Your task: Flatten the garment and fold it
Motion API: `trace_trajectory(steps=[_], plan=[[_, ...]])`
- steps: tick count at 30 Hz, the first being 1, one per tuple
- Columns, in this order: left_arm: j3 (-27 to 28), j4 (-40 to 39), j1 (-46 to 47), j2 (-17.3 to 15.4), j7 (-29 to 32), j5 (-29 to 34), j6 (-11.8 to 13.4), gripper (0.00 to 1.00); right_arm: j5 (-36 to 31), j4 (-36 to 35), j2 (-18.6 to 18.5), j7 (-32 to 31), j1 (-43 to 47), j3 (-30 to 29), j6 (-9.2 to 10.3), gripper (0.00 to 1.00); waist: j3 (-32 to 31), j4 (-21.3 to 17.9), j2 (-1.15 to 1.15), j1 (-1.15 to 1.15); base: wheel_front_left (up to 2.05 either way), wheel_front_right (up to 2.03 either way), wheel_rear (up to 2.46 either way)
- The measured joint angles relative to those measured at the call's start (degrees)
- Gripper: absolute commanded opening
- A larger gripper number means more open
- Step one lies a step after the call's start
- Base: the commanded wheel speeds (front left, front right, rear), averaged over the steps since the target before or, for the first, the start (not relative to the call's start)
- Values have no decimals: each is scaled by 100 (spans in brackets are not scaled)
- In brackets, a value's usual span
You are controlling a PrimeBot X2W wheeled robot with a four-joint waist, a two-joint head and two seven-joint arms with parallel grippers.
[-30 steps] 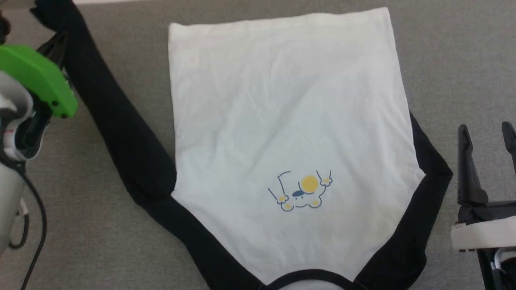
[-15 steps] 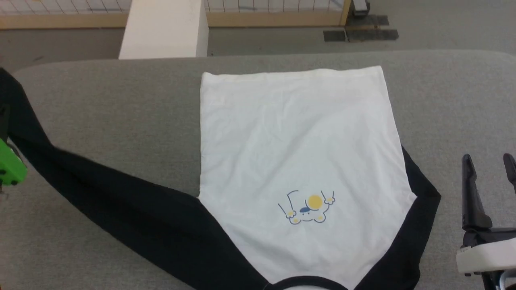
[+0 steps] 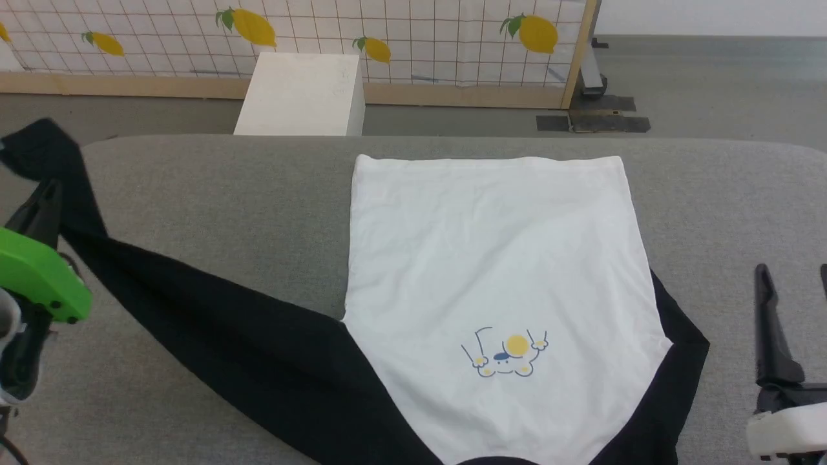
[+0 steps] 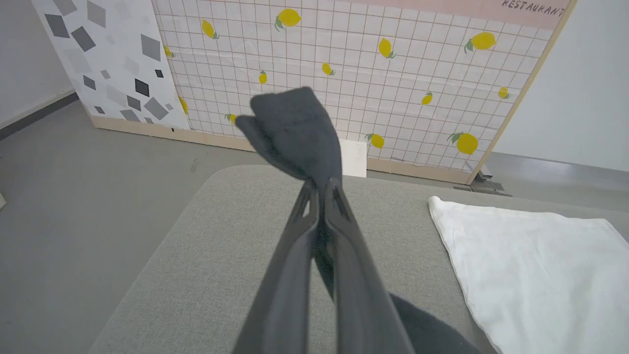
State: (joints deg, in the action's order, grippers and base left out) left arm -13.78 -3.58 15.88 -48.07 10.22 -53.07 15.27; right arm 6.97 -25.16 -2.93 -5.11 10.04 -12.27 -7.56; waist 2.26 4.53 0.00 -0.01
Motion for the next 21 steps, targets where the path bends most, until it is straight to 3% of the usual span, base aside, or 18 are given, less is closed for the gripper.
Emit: trace_trajectory(steps=[4, 8, 16, 21], plan=[[-229, -737, 5, 43, 5, 303, 253, 0, 19, -68, 1, -42, 67, -240, 0, 100, -50, 5, 0, 0, 0, 0, 0], [-792, -1434, 66, 322, 137, 759, 482, 0, 13, -165, 0, -56, 66, -488, 0, 100, -74, -19, 0, 0, 0, 0, 0], [-2365, -1886, 617, 1549, 364, 1580, 528, 0, 7, -301, 1, -147, 29, -646, 0, 100, -4, -116, 0, 0, 0, 0, 0], [-3353, -1362, 909, 2474, 433, 1842, 198, 0, 8, -328, 1, -169, -40, -656, 0, 100, 118, -231, 0, 0, 0, 0, 0]])
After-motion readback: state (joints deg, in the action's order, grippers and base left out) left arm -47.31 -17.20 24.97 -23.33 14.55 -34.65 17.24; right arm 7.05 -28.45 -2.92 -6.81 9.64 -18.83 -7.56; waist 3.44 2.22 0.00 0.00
